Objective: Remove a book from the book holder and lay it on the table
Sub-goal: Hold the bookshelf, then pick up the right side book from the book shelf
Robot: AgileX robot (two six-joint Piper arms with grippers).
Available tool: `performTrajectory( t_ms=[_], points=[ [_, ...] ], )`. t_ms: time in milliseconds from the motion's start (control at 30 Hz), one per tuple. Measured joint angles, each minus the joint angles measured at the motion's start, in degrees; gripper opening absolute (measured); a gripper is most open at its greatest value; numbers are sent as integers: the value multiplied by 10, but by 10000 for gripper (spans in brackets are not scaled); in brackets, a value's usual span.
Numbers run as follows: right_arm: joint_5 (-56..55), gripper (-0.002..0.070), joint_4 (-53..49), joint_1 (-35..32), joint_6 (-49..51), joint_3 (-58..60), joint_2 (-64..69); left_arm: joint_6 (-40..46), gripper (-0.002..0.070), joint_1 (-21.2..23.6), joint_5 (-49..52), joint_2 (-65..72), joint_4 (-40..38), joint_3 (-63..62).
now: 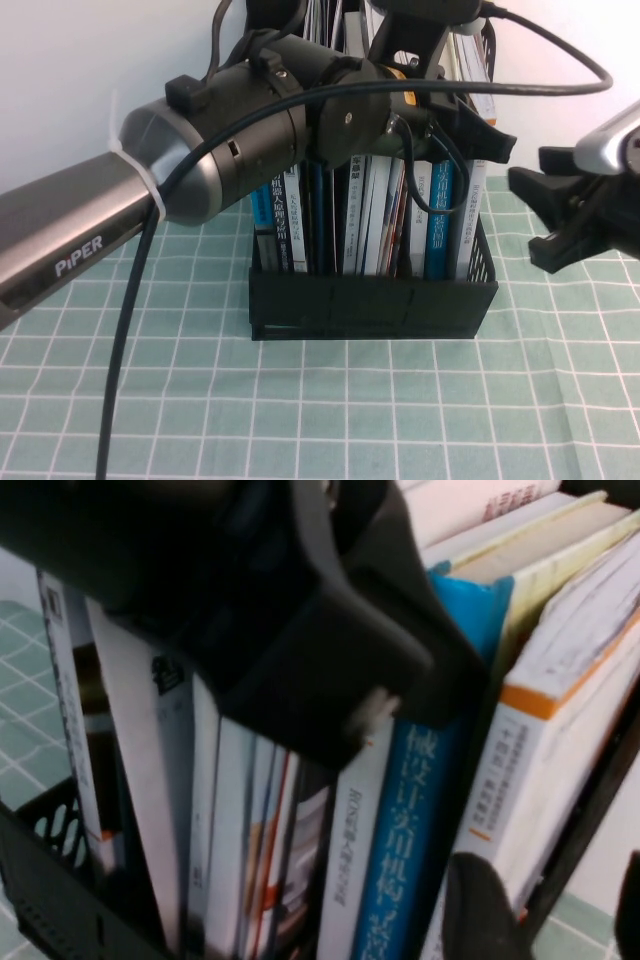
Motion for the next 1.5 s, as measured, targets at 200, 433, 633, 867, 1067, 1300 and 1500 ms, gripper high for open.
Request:
performTrajectory(
  t_ms=[200, 433, 633, 867, 1067, 1300, 1500],
  points=[
    [-90, 410, 40, 0, -34, 0, 63, -5, -3, 0, -1, 0, -1, 0],
    [-152, 435, 175, 0, -121, 0, 131, -13, -4, 0, -2, 0, -1, 0],
    [-169, 436, 209, 0, -141, -24, 168, -19, -4, 1, -7, 0, -24, 0],
    [-152, 382, 263, 0, -192, -29, 171, -19, -4, 1, -8, 0, -32, 0],
    [-144, 363, 281, 0, -206, -29, 196, -19, -4, 1, -9, 0, -33, 0],
    [-202, 358, 282, 0, -204, -29, 259, -19, -4, 1, -10, 0, -34, 0],
    [-251, 284, 286, 2, -205, -29, 282, -19, -4, 1, -10, 0, -34, 0]
  ],
)
